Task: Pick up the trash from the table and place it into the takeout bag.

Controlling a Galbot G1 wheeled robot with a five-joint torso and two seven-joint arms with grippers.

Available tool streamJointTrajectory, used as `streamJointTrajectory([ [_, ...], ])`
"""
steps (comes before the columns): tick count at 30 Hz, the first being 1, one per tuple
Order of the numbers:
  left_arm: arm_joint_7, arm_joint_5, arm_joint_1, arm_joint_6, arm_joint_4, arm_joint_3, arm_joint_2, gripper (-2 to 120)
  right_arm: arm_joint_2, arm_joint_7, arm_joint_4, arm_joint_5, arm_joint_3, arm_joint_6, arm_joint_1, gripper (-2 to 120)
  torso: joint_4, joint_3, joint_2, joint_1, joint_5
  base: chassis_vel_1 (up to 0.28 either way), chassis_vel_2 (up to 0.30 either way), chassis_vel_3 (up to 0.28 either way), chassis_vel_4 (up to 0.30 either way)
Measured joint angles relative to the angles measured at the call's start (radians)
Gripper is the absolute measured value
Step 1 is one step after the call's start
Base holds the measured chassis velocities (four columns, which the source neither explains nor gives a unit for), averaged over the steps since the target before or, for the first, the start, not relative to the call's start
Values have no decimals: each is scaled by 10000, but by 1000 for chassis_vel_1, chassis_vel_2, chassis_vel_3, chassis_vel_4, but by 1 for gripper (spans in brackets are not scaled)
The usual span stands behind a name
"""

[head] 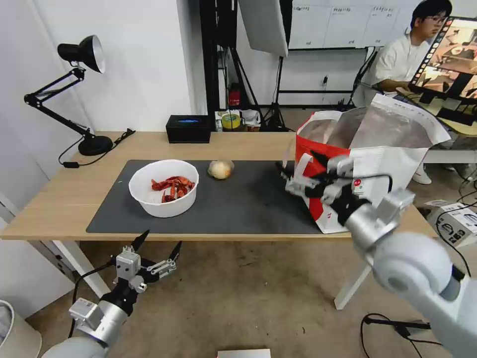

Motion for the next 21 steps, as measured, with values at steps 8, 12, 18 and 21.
streamJointTrajectory([
  [8, 7, 36, 6, -73, 128, 48, -95, 100, 736, 456, -374, -1626, -299, 1144, -1808, 100, 0, 0, 0, -1, -1, 0, 0, 0, 0],
  [12, 16, 39, 13, -83, 165, 72, -96, 100, 1010, 662, -522, -2065, -324, 1365, -2219, 100, 0, 0, 0, 0, -1, 0, 0, 0, 0],
  [18, 36, 47, -62, -130, 312, 168, -96, 100, 1549, 862, -1017, -2971, -323, 1850, -3145, 100, 2, 0, -1, 0, -2, 0, 0, 0, 0],
  [21, 48, 75, -95, -172, 410, 242, -119, 100, 1760, 937, -1107, -3366, -331, 2010, -3615, 100, 0, 0, -1, 1, -1, 0, 0, 0, 0],
])
